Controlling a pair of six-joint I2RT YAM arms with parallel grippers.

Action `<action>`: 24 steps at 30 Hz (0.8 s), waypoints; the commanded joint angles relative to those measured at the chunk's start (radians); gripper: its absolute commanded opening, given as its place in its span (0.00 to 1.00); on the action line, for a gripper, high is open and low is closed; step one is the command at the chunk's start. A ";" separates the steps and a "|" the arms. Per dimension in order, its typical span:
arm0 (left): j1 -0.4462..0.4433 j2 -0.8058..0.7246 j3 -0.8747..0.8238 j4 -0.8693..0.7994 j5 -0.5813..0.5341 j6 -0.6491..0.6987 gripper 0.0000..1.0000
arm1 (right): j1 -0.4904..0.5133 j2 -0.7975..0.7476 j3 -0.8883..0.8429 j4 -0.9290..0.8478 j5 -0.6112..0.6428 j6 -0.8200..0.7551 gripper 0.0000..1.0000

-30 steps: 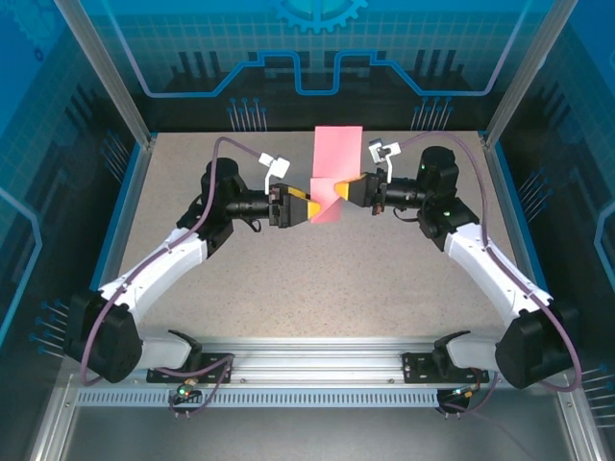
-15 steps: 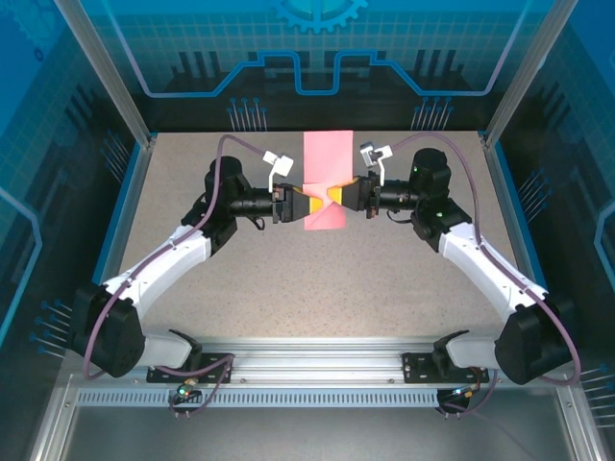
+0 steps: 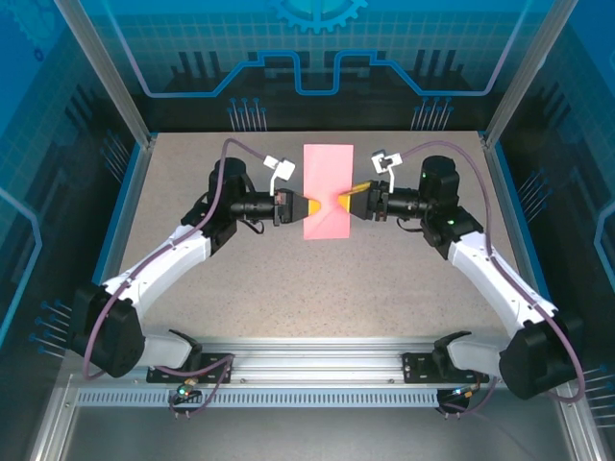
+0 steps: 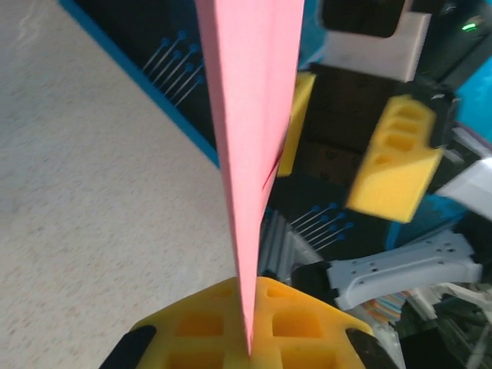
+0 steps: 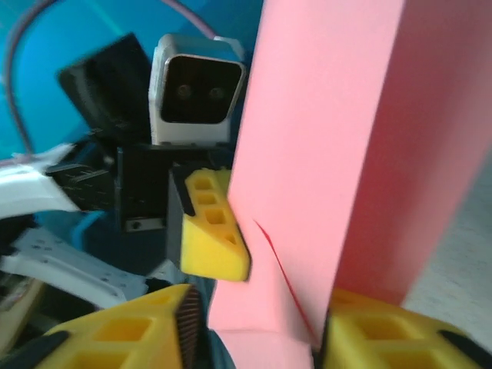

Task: Fold a paper plane with a square sheet of paper (fold left side to right side)
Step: Turn over the paper at the center of the table.

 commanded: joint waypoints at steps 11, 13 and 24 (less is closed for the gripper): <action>-0.298 0.182 0.284 -0.912 -1.082 0.266 0.00 | -0.056 0.031 0.076 -0.780 0.948 -0.208 0.76; -0.353 0.229 0.317 -0.991 -1.250 0.203 0.00 | -0.071 0.036 0.065 -0.796 0.970 -0.202 0.78; -0.453 0.596 0.583 -1.342 -1.582 -0.064 0.00 | -0.097 0.015 0.028 -0.784 0.965 -0.184 0.79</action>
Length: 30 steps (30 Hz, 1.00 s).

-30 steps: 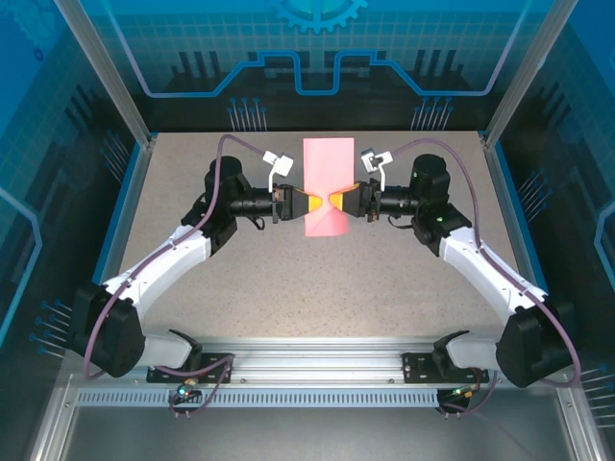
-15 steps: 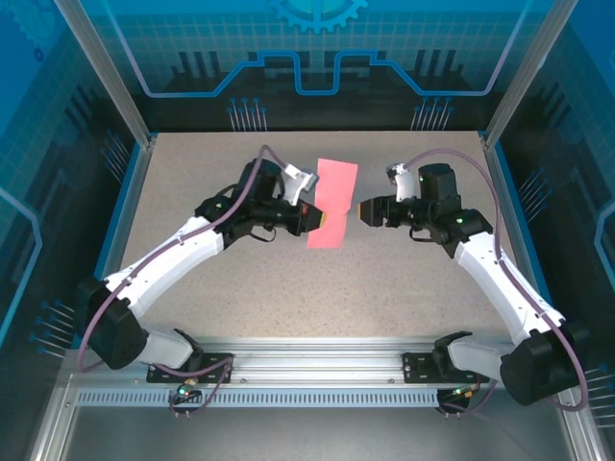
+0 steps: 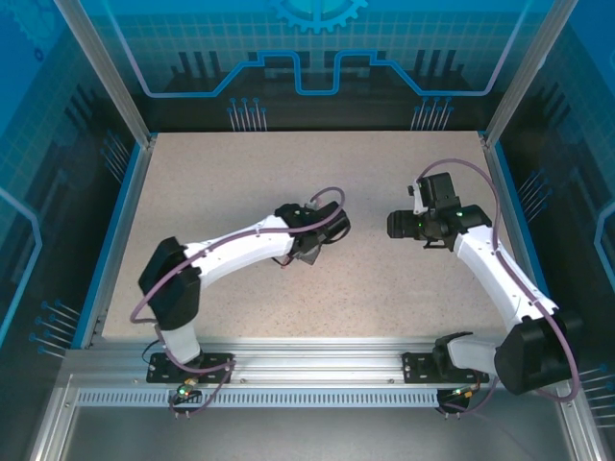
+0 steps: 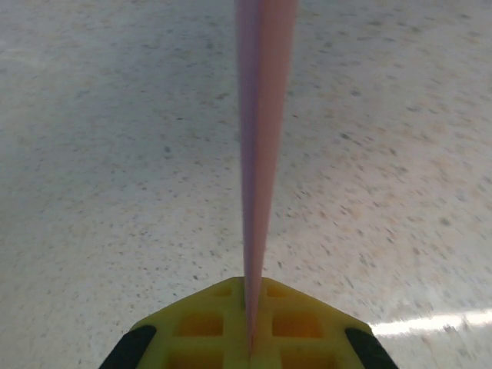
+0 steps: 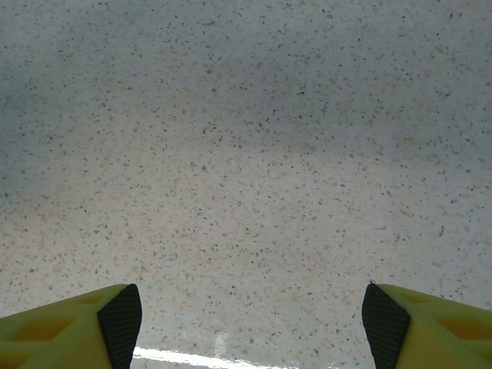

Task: Fold a paper plane with a square sheet of paper (fold left side to right side)
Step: Turn over the paper at the center of the table.

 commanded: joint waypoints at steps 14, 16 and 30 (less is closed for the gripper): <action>0.032 0.349 0.306 -0.136 0.264 -0.063 0.05 | -0.036 -0.052 -0.066 -0.004 -0.045 0.027 0.79; 0.051 0.372 0.335 -0.125 0.321 -0.050 0.07 | -0.037 -0.052 -0.075 0.000 -0.059 0.029 0.79; 0.164 0.302 0.331 0.092 0.812 0.003 0.45 | -0.034 -0.036 -0.142 0.068 -0.205 0.061 0.79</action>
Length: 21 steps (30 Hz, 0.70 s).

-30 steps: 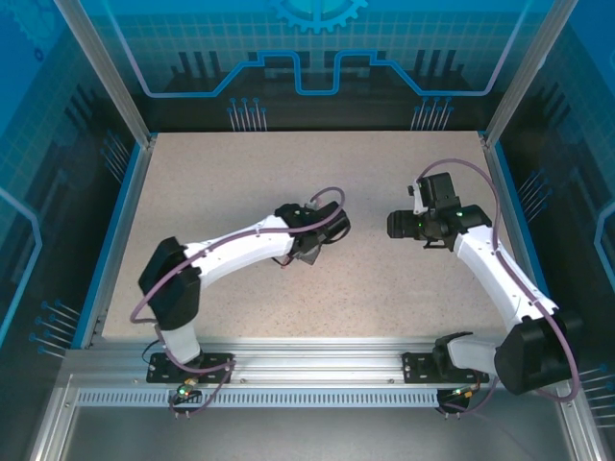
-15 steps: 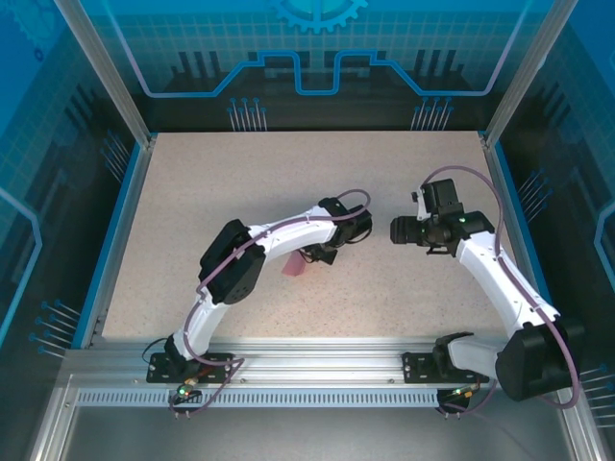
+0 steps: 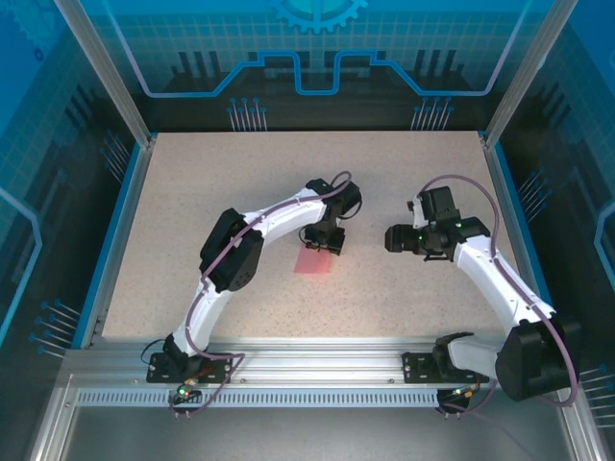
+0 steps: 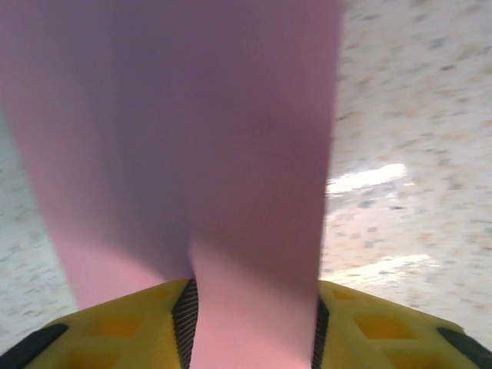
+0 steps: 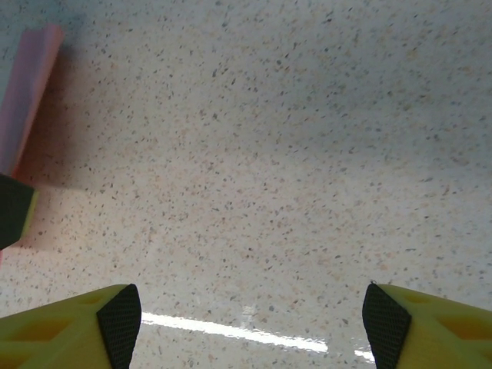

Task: Fold a paper plane with a square sheet of paper (fold left side to right side)
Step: Turn over the paper at the center of the table.

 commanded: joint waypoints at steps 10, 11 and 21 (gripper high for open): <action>0.195 -0.422 -0.432 0.451 0.345 -0.030 0.57 | 0.080 0.115 -0.042 0.219 -0.229 0.132 0.62; 0.211 -0.442 -0.467 0.468 0.348 -0.031 0.57 | 0.100 0.140 -0.031 0.239 -0.234 0.141 0.59; 0.356 -0.552 -0.767 0.655 0.462 -0.084 0.59 | 0.228 0.493 0.180 0.361 -0.217 0.228 0.20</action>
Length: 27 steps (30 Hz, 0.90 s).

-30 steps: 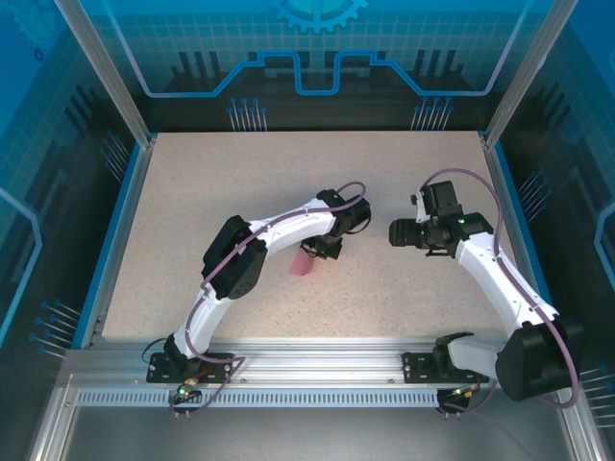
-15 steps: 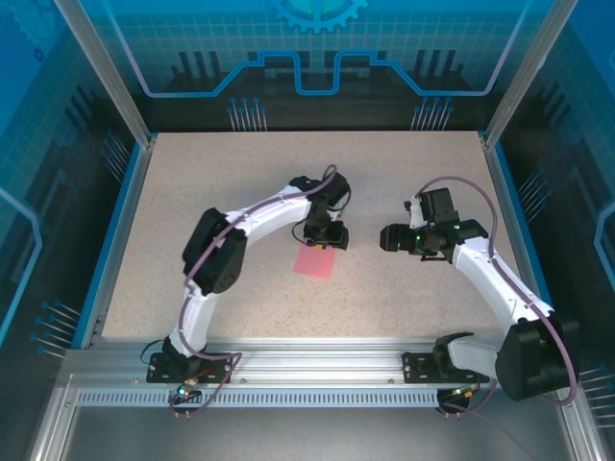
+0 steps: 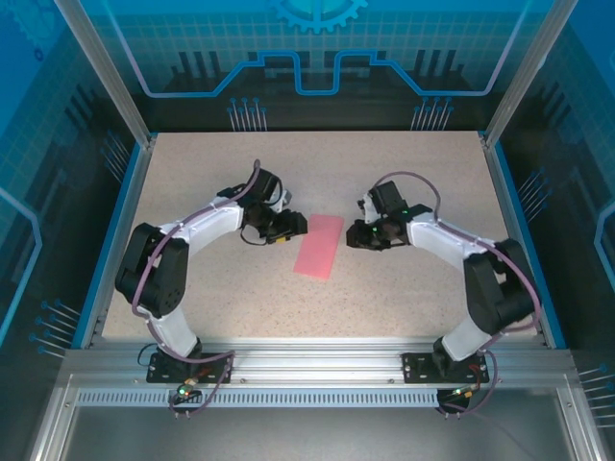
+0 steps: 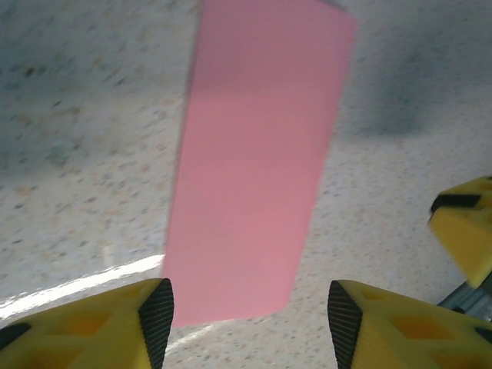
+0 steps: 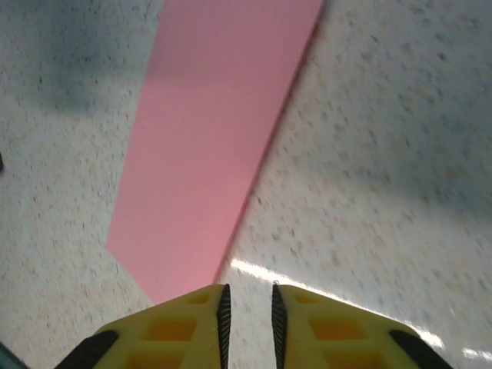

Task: Fold a paper plane with a square sheet of paper (fold left side to right side)
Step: Turn over the paper at the center of the table, then third fold the triangle at the center of the table.

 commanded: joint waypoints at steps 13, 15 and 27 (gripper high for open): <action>0.014 0.056 -0.067 0.116 0.111 -0.057 0.59 | 0.037 0.364 0.327 -0.035 0.109 -0.037 0.08; 0.014 0.070 -0.062 0.116 0.119 -0.059 0.59 | 0.035 0.390 0.338 -0.031 0.106 -0.050 0.08; 0.007 0.134 -0.038 0.122 0.172 -0.061 0.57 | 0.036 0.449 0.367 -0.063 0.107 -0.127 0.08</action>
